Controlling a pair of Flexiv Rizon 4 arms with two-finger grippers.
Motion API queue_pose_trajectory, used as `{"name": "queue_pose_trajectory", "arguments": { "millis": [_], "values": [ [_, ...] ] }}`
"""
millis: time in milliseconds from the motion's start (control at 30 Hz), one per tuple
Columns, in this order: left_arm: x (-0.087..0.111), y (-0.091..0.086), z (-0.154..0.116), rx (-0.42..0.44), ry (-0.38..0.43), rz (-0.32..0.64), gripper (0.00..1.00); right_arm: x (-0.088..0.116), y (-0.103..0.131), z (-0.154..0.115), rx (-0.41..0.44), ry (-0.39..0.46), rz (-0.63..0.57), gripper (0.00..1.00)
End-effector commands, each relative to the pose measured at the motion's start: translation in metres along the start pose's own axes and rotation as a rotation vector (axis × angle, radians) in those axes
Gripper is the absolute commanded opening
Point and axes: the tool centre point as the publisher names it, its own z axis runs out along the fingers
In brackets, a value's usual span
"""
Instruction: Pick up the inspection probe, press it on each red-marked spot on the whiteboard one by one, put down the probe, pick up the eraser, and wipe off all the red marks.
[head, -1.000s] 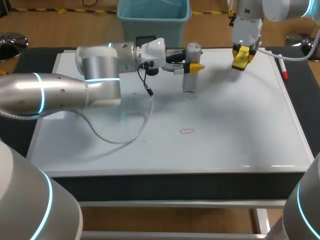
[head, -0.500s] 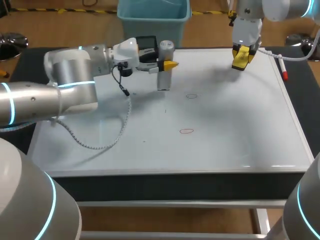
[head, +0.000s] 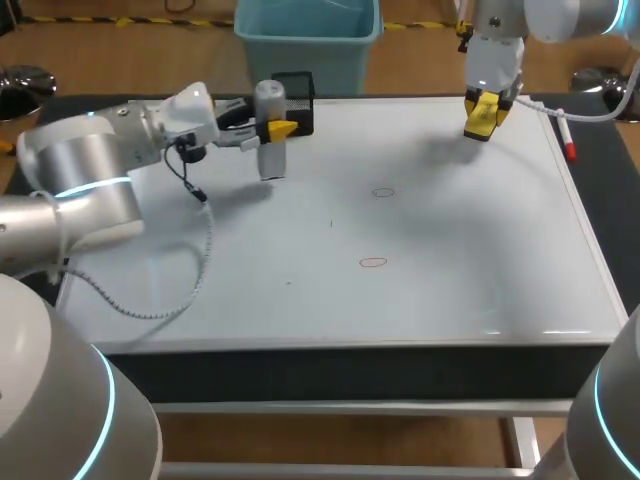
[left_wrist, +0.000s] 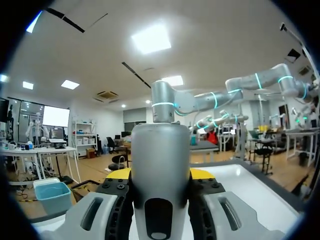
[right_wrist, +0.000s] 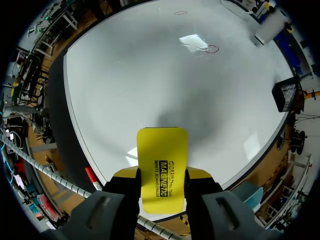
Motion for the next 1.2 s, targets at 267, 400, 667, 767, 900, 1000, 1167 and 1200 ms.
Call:
{"name": "queue_pose_trajectory", "arguments": {
  "millis": [267,400,667,767,900,1000,1167,1200],
  "values": [
    [-0.005,-0.006,-0.049,0.015,-0.130,0.009,0.00,0.000,0.000,-0.002,0.002,0.004,-0.002,0.00],
    [-0.011,-0.006,-0.058,0.008,-0.138,-0.007,0.00,0.000,0.000,-0.002,0.002,0.004,-0.002,0.00],
    [-0.013,-0.007,-0.063,0.007,-0.148,-0.015,0.00,0.000,0.000,-0.002,0.002,0.004,-0.002,0.00],
    [-0.013,-0.007,-0.063,0.007,-0.148,-0.015,0.00,0.000,0.000,-0.002,0.002,0.004,-0.002,0.00],
    [-0.013,-0.007,-0.063,0.007,-0.148,-0.015,0.00,-0.011,0.033,-0.011,0.024,-0.037,-0.098,0.00],
    [-0.013,-0.007,-0.063,0.007,-0.148,-0.015,0.00,-0.020,0.062,-0.012,0.025,-0.064,-0.163,0.00],
    [-0.013,-0.007,-0.063,0.007,-0.148,-0.015,0.00,-0.041,0.118,-0.012,0.027,-0.094,-0.273,0.00],
    [-0.013,-0.007,-0.063,0.007,-0.148,-0.015,0.00,-0.046,0.129,-0.012,0.029,-0.092,-0.299,0.00]
  ]
}}
